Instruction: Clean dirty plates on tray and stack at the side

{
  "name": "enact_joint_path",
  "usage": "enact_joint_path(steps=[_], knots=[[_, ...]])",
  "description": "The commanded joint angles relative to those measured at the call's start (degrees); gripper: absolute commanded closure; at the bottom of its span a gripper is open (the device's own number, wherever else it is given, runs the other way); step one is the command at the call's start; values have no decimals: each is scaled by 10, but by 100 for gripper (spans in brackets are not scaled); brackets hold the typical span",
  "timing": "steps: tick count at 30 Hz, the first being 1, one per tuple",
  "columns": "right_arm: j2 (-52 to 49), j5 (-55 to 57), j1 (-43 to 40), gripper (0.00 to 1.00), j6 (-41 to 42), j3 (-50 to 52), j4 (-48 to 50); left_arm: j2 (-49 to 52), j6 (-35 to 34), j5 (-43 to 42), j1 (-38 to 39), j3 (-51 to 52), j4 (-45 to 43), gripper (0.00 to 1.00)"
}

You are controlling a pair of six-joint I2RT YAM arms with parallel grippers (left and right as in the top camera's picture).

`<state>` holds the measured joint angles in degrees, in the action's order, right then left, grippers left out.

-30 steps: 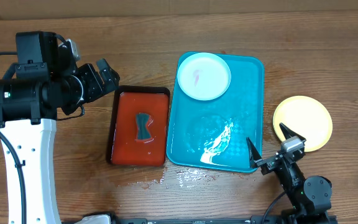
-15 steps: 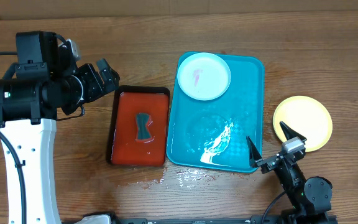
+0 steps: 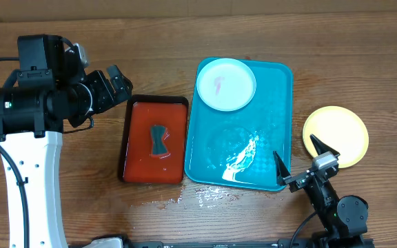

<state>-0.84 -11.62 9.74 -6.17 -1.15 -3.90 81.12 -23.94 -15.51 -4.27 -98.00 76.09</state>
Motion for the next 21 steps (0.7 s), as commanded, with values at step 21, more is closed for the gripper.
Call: enact_joint_path(steps=[21], knots=[[7,2,-2,0,4,7,5,-305,186,61,97,321,-392,0]])
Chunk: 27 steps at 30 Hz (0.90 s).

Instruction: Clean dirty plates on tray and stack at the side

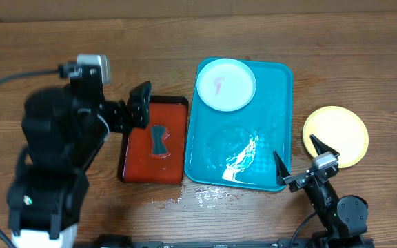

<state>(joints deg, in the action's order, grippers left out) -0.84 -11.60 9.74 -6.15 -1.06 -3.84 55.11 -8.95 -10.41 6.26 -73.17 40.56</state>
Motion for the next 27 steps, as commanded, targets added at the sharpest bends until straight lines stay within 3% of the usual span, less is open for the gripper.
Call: enact_joint_path(steps=[1,10,19,27], knots=[[7,1,-2,0,3,6,4,-67,41,9,-9,103,-61,0],[7,1,-2,0,3,6,4,-275,103,2,-14,333,-200,0],[7,1,-2,0,3,6,4,-486,103,-31,-70,531,-282,0],[7,1,-2,0,3,6,4,-549,102,-49,-75,677,-398,0]])
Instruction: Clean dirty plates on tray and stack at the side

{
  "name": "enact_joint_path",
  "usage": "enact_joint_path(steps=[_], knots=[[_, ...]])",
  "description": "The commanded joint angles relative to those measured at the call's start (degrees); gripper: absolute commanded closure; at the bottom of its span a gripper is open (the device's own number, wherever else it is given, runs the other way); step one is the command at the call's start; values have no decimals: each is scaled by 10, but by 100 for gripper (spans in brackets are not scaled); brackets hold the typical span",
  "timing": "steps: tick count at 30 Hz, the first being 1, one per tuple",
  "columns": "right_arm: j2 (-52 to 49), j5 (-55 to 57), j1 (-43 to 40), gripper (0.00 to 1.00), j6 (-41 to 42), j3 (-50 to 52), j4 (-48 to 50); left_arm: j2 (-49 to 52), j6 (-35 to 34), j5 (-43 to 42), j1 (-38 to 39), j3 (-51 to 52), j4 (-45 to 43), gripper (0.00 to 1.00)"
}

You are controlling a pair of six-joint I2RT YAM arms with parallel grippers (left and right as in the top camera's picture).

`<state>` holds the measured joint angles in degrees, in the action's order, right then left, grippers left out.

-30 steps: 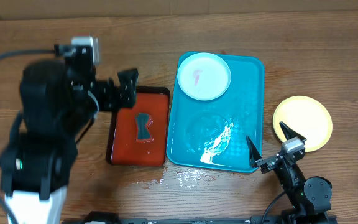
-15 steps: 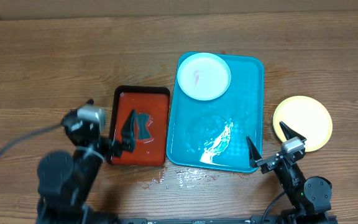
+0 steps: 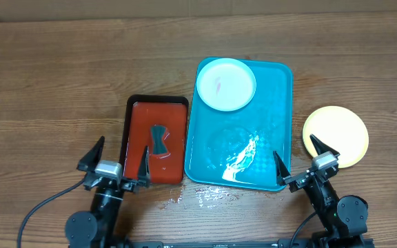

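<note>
A white plate (image 3: 226, 83) with a pink smear lies in the far part of the teal tray (image 3: 274, 110), whose near half is wet. A yellow plate (image 3: 336, 136) rests on the table to the tray's right. A dark sponge (image 3: 158, 140) sits in the red tray (image 3: 138, 148) of water. My left gripper (image 3: 118, 158) is open, low at the near edge, just left of the red tray. My right gripper (image 3: 300, 160) stands open between the teal tray's near right corner and the yellow plate. Neither holds anything.
Water is spilled on the wooden table (image 3: 47, 103) in front of the two trays (image 3: 209, 195). A cable (image 3: 43, 207) runs from the left arm's base toward the near left.
The left arm has dropped from over the red tray's left side to a folded pose at the near edge. Its gripper is still open. The right arm, plates and sponge have not moved.
The left arm first stood raised at the far left, its gripper near the red tray's far left corner. Then it was closer in, gripper over the tray's left edge. Now it rests at the near edge. Nothing else changed.
</note>
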<state>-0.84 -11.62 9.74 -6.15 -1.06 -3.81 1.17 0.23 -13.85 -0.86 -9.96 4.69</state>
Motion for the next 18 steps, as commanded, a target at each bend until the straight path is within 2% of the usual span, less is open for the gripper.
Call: enact_joint_path(steps=[1,4,12,18], knots=[[7,2,-2,0,3,6,4,-10,10,-14,-3,59,-53,0],[7,2,-2,0,3,6,4,-10,10,-14,-3,97,-90,0],[7,2,-2,0,3,6,4,-9,9,-10,-3,97,-14,0],[7,2,-2,0,3,6,4,-7,10,-10,-3,97,-17,0]])
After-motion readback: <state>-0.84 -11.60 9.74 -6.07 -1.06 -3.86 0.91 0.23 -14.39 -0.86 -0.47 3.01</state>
